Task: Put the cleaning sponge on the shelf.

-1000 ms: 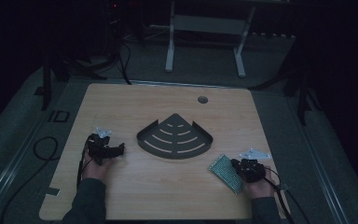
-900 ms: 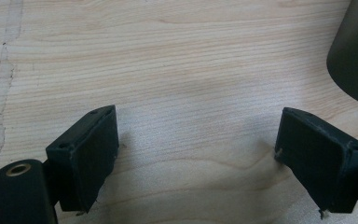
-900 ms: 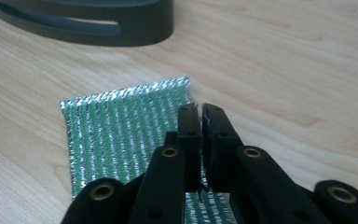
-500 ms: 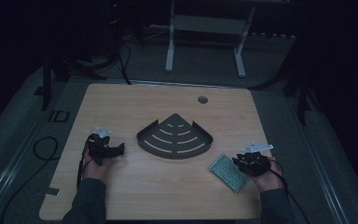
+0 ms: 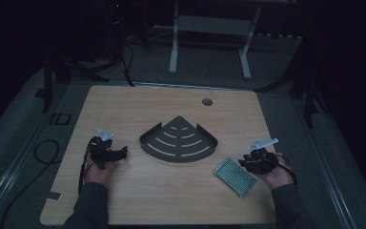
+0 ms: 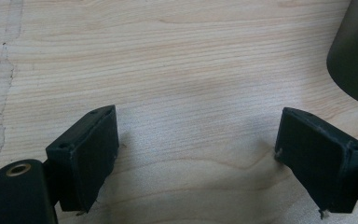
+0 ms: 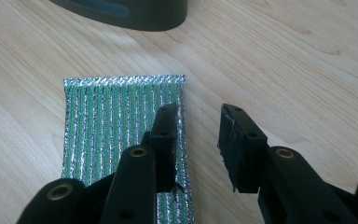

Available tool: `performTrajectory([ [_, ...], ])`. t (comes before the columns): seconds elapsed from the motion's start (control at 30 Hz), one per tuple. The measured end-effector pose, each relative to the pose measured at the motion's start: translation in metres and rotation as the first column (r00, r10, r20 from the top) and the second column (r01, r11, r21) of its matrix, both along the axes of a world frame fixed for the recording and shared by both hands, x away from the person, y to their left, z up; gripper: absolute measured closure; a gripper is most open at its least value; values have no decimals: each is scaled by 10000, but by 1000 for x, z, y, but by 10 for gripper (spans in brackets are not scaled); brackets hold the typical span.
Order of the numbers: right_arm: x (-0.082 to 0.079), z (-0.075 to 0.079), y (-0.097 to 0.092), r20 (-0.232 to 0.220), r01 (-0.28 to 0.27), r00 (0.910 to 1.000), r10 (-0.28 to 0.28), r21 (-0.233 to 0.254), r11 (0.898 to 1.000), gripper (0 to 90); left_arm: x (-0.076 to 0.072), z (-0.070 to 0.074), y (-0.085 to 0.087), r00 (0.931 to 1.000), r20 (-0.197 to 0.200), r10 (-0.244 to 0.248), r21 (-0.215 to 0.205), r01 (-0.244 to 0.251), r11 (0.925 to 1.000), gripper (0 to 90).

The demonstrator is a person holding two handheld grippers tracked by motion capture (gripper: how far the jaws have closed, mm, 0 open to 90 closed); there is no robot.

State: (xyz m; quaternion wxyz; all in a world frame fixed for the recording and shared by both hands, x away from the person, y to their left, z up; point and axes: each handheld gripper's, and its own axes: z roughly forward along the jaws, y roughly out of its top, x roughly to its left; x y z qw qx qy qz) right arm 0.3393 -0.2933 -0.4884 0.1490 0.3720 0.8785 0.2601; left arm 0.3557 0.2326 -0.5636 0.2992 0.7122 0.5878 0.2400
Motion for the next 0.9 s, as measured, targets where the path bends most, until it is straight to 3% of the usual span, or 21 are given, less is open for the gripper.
performTrajectory([
  [0.17, 10, 1, -4, -688, -204, 9974, 218, 205, 9996, 667, 0, 0, 0, 10000, -1, -1, 0, 1, 10000, 137],
  [0.3, 18, 0, -5, -1193, -324, 9923, 321, -5, 9995, 662, 0, 0, 0, 10000, 0, 0, 0, 0, 10000, 137],
  [0.37, 20, -1, -4, -1322, -311, 9909, 268, -303, 9991, 660, 0, 0, 0, 10000, 2, 1, -1, -1, 10000, 137],
  [0.57, 25, -4, -3, -1820, -439, 9828, 325, -588, 9973, 672, 0, 0, 0, 10000, 0, -1, 0, 1, 10000, 137],
  [0.83, 30, -6, -1, -2380, -546, 9704, 405, -528, 9971, 720, 0, 0, 0, 10000, 0, 0, 1, 0, 10000, 137],
  [0.9, 30, -8, 0, -2616, -650, 9639, 495, -509, 9966, 739, 0, 0, 0, 10000, 0, 0, 0, 0, 10000, 137],
])
